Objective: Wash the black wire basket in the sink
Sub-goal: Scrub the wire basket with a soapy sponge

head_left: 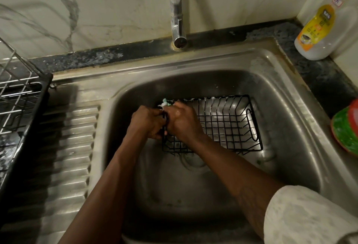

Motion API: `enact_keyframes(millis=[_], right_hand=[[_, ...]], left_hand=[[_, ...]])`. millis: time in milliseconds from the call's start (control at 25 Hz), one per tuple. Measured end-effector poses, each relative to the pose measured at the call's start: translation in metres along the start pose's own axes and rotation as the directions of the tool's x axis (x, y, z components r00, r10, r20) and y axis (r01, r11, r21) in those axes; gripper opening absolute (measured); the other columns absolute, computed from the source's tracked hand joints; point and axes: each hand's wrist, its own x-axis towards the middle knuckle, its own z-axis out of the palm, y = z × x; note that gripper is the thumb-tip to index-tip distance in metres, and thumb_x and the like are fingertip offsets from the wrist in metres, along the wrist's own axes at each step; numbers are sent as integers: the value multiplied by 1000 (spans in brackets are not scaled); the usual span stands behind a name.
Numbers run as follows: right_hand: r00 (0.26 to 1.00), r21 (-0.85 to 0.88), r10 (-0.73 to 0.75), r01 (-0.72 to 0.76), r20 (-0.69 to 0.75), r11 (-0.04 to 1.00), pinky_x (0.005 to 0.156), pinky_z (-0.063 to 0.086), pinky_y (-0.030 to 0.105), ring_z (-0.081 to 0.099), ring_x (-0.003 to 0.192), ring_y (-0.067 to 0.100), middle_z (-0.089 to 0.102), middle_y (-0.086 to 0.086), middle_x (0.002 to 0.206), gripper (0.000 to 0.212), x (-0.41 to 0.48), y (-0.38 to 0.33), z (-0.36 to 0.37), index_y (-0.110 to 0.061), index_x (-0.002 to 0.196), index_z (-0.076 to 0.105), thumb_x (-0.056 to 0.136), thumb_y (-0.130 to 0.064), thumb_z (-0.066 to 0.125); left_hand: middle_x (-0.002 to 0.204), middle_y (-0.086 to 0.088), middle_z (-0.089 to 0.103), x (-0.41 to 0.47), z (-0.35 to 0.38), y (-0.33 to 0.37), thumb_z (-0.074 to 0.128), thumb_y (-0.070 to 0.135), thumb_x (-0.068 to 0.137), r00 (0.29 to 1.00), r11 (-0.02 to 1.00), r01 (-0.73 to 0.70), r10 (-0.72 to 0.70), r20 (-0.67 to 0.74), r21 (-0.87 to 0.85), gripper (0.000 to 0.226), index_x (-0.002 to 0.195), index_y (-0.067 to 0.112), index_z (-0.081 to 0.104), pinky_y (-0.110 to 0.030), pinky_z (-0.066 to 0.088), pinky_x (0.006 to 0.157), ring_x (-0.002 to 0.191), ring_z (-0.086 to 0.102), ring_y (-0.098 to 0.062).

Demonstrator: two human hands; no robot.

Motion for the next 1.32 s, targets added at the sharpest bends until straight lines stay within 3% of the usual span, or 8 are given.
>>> enact_keyframes(millis=[160,320,440,760,880,1000,1200,1320], right_hand=[[890,105,426,-445,162,890,62,50,27,62,67,13,66,0,73,17,-9,16,-11,-19,71,66,85,-12,73],[463,448,816,-846,346,290,64,64,31,75,65,14,76,9,85,11,4,17,-18,-12,83,73,83,-3,77],[380,542,796,-837,471,78,64,63,27,74,65,14,75,8,84,11,15,-2,-17,-10,90,73,84,-3,77],[744,471,655,-629,133,618,72,61,27,71,80,14,75,-1,84,7,3,-2,6,-19,82,79,81,-13,78],[633,200,740,-774,226,601,70,60,26,71,78,18,75,4,86,8,11,-2,5,-18,77,75,77,-12,80],[508,325,805,-851,308,413,70,63,31,72,77,19,75,7,91,15,14,-9,-5,-19,74,70,80,-11,80],[760,718,534,-599,371,354,61,61,27,73,74,16,75,3,88,9,-1,-22,-38,-13,90,76,88,-4,75],[604,325,689,-797,401,510,67,64,31,74,73,15,75,6,88,9,-1,-5,-24,-16,86,73,84,-9,79]], left_hand=[[103,-16,73,-4,7,8,68,0,89,991,975,131,-131,12,-178,37,117,24,65,-41,62,59,62,69,-25],[107,-16,72,5,9,2,70,1,88,989,971,144,-148,-4,-189,42,125,22,65,-44,61,65,64,72,-27],[103,-13,74,6,8,2,77,7,85,989,980,144,-148,-21,-139,40,119,24,69,-43,62,63,70,75,-28],[88,-12,77,8,8,1,78,6,83,989,985,140,-144,-32,-97,32,101,30,69,-52,63,72,71,76,-31],[90,-12,77,7,8,3,76,3,82,987,980,154,-159,-25,-128,35,106,27,68,-51,62,77,75,75,-31],[90,-13,76,7,7,2,77,4,83,987,979,154,-159,-22,-131,34,108,24,68,-53,62,76,73,75,-32],[76,-11,76,4,4,2,78,11,84,995,996,87,-87,-44,-13,10,92,16,77,-48,63,70,68,76,-27],[84,-13,75,4,5,0,74,5,86,993,991,94,-100,-55,-93,24,107,17,75,-52,63,70,72,76,-31]])
